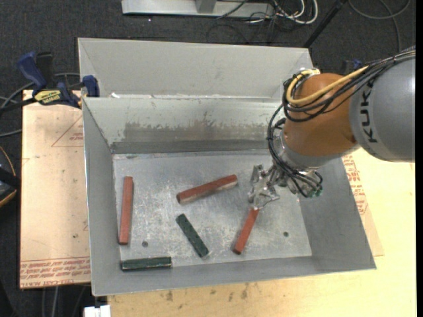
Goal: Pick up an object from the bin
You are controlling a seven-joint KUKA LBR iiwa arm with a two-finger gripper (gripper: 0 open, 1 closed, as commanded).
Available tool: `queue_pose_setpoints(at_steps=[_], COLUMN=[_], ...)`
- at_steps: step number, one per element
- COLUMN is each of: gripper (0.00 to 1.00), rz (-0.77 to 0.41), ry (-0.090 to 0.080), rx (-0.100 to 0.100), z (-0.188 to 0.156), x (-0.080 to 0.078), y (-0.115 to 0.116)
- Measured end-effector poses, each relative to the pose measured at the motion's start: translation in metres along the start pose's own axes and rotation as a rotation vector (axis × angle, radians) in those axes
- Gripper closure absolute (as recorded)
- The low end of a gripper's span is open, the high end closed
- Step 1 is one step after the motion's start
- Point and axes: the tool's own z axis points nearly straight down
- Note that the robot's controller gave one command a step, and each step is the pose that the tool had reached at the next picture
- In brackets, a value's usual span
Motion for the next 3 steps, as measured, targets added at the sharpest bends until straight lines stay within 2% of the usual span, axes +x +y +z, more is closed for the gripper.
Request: queue_pose_setpoints(at_steps=[1, 2, 3], gripper=[1.0, 0.0, 0.0], rz=[-0.012, -0.005, -0.005], ry=[0.019, 0.017, 0.012], rx=[-0.007, -0.007, -0.005], z=[-0.02, 0.044, 0.041], x=[0.006, 0.004, 0.003], y=[0.001, 0.011, 0.011])
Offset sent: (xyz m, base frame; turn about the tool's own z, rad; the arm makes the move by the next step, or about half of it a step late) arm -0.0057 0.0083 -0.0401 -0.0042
